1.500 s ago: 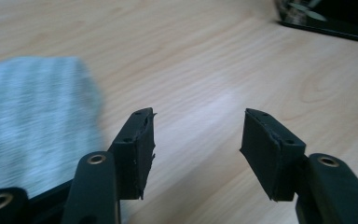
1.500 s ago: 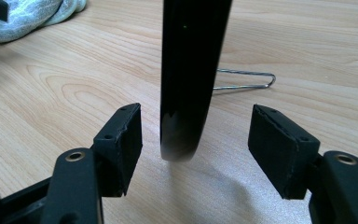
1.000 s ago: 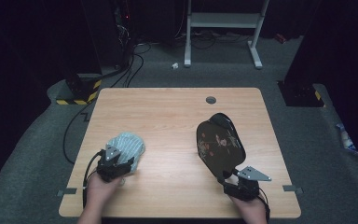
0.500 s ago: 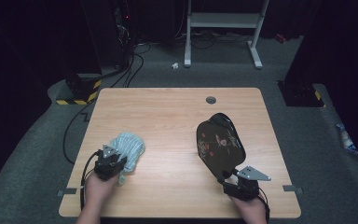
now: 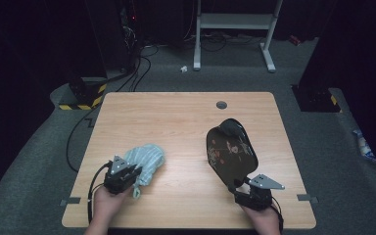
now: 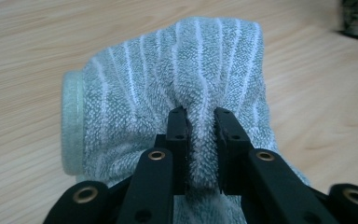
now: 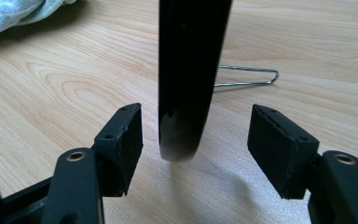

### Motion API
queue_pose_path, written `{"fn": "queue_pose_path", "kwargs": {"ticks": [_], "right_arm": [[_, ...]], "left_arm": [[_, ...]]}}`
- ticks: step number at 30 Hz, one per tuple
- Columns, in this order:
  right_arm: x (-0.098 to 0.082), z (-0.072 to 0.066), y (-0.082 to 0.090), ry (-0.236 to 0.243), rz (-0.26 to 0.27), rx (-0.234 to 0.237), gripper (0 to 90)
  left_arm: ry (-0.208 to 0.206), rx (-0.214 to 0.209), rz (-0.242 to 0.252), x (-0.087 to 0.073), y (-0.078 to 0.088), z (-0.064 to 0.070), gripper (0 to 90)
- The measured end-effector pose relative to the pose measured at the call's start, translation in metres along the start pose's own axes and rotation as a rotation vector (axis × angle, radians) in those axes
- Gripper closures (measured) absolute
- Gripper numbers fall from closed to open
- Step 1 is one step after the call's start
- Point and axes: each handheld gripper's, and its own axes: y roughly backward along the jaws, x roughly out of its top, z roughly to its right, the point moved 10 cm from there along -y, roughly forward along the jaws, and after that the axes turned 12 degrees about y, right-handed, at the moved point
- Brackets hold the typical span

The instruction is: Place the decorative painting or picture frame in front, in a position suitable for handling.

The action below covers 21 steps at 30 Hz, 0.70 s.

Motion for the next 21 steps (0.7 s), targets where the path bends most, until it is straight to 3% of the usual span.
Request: {"fn": "queue_pose_path", "kwargs": {"ticks": [3, 7, 13, 19, 21], "right_arm": [[0.000, 0.000, 0.000, 0.000, 0.001, 0.000, 35.4], [0.000, 0.000, 0.000, 0.000, 0.002, 0.001, 35.3], [0.000, 0.000, 0.000, -0.001, 0.002, 0.004, 35.3], [0.000, 0.000, 0.000, 0.000, 0.001, 0.003, 35.3], [0.000, 0.000, 0.000, -0.001, 0.000, 0.003, 35.3]], "left_arm": [[-0.048, -0.051, -0.011, -0.003, -0.004, 0.026, 77.6], [-0.076, -0.089, -0.039, -0.007, -0.012, 0.044, 77.4], [-0.102, -0.111, -0.069, -0.012, -0.017, 0.050, 71.4], [-0.095, -0.123, -0.048, 0.000, -0.013, 0.051, 55.9], [-0.086, -0.122, -0.067, 0.002, -0.015, 0.050, 47.9]]}}
